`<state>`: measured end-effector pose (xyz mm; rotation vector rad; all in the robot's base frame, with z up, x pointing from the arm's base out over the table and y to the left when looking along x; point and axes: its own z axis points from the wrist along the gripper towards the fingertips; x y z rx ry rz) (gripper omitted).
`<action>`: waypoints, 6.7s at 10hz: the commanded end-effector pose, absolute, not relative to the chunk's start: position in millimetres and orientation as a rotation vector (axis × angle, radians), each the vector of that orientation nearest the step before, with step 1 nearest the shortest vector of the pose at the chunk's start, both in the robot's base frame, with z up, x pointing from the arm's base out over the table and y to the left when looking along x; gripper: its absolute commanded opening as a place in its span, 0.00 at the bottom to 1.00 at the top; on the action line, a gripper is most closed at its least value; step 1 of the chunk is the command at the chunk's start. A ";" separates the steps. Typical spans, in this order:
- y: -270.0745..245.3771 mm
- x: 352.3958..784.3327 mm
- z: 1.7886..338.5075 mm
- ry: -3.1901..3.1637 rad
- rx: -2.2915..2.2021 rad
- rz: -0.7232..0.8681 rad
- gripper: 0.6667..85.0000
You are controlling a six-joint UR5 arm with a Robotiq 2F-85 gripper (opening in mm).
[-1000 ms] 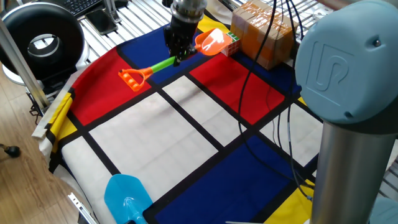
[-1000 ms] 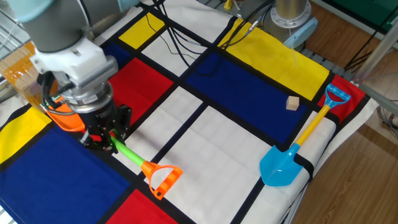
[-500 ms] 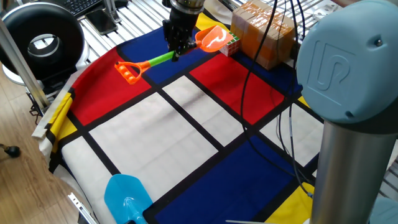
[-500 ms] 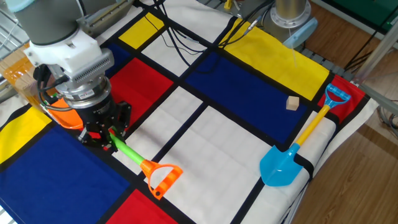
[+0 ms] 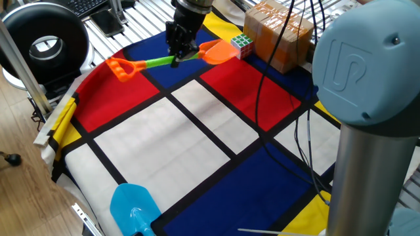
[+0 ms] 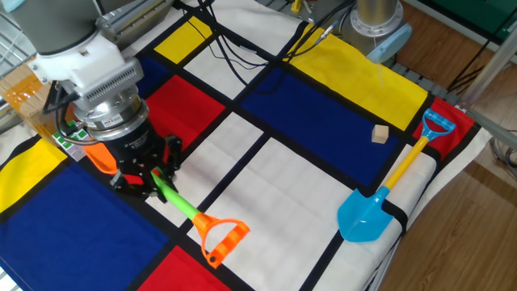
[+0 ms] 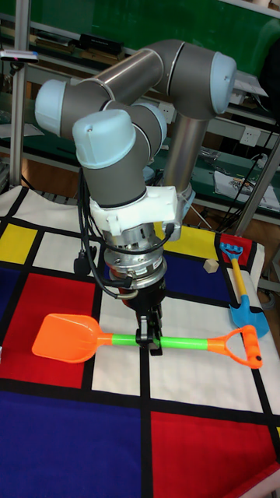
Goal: Use a shovel to scoop up an object
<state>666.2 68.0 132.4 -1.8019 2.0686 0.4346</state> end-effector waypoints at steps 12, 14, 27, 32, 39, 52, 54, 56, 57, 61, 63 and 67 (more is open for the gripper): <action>83.8 670.1 144.7 2.068 -1.703 0.508 0.00; 92.2 670.1 150.0 2.054 -1.672 0.547 0.00; 73.2 670.5 138.5 2.124 -1.698 0.469 0.00; 75.7 670.6 139.9 2.138 -1.671 0.486 0.00; 72.1 672.9 138.1 2.117 -1.702 0.454 0.00; 63.9 673.7 133.9 2.128 -1.729 0.413 0.00; 65.3 673.7 134.7 2.127 -1.722 0.420 0.00; 64.9 674.5 134.5 2.125 -1.724 0.415 0.00; 62.5 673.3 133.2 2.128 -1.738 0.407 0.00; 46.7 670.1 125.7 2.149 -1.802 0.346 0.00; 48.9 669.3 126.6 2.160 -1.784 0.362 0.00; 40.2 665.8 122.8 2.226 -1.767 0.348 0.00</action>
